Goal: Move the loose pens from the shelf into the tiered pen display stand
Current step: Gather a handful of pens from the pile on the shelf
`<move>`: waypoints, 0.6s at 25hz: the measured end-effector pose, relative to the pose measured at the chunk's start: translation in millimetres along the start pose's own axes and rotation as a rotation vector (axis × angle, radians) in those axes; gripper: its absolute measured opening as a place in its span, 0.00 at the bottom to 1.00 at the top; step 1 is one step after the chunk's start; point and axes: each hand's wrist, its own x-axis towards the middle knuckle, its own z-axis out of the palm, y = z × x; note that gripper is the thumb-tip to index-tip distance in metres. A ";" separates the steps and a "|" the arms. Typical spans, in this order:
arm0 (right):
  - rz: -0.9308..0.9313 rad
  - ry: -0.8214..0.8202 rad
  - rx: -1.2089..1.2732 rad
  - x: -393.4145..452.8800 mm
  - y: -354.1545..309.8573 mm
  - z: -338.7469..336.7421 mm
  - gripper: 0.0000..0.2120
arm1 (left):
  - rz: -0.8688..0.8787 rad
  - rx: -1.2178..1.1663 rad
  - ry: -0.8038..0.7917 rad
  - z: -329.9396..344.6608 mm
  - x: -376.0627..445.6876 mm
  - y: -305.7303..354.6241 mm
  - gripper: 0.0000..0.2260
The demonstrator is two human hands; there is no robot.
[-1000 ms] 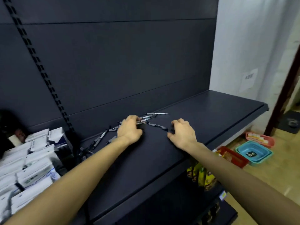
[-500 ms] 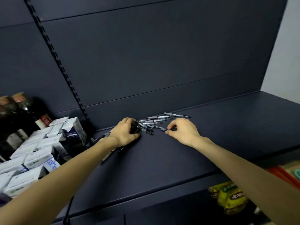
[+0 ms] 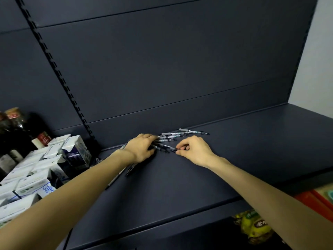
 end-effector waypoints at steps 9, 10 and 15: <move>0.043 0.026 0.173 -2.8 17.1 -14.9 0.06 | 0.114 0.095 0.188 14.5 -2.8 1.9 0.14; 0.043 0.013 0.163 -2.4 17.6 -14.8 0.06 | 0.120 0.116 0.187 14.4 -2.0 1.0 0.14; 0.046 0.031 0.162 3.8 13.4 -7.9 0.07 | 0.140 0.156 0.217 17.1 2.3 -2.7 0.12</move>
